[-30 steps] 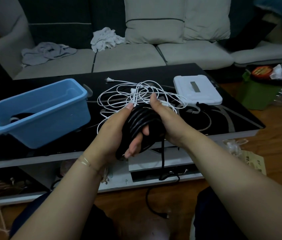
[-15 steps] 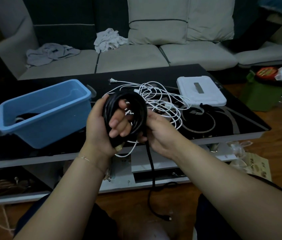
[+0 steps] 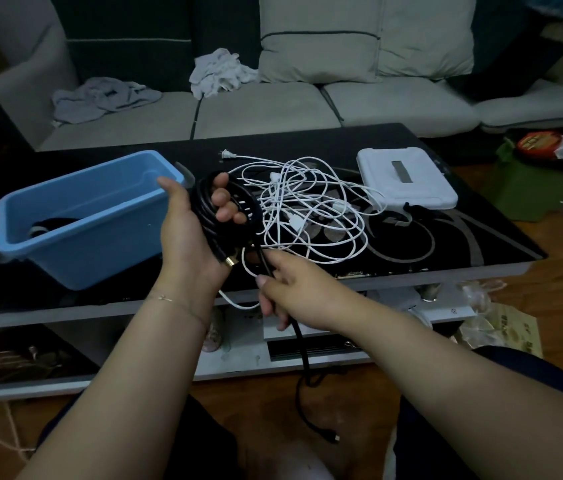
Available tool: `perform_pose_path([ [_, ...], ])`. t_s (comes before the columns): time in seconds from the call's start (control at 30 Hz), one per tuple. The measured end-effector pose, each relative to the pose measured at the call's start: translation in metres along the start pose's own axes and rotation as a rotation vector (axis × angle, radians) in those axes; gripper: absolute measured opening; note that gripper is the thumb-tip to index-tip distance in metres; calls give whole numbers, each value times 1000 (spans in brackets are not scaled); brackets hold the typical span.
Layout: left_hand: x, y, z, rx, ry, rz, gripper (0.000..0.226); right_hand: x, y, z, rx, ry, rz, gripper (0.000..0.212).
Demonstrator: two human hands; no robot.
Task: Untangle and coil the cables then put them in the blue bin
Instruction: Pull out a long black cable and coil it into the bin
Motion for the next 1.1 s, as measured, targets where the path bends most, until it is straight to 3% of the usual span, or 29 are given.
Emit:
perform_pose_path([
  [0.33, -5, -1, 5, 330, 407, 97, 57, -12, 3, 4, -41, -485, 32, 33],
  [0.6, 5, -7, 12, 711, 921, 32, 66, -16, -2, -2, -72, -542, 26, 27],
  [0.77, 20, -14, -7, 859, 1382, -170, 59, -22, -10, -10, -110, -560, -20, 27],
  [0.83, 21, -12, -21, 861, 1595, -239, 64, -28, -13, -12, -129, -641, -1, 26],
  [0.93, 19, -7, -38, 732, 1729, -329, 53, -37, -15, -20, -219, -839, 95, 33],
  [1.1, 11, -15, -57, 280, 1454, -498, 81, -66, -17, -33, -263, -850, 261, 45],
])
Point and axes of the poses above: each hand's wrist, its own y-axis towards the middle knuckle, its own x-axis out of the palm, z = x × y, the point moved 8 cm from there along y, towards the middle knuckle, and after that the axes turned 8 degrees about z, right-handed, at the moved point
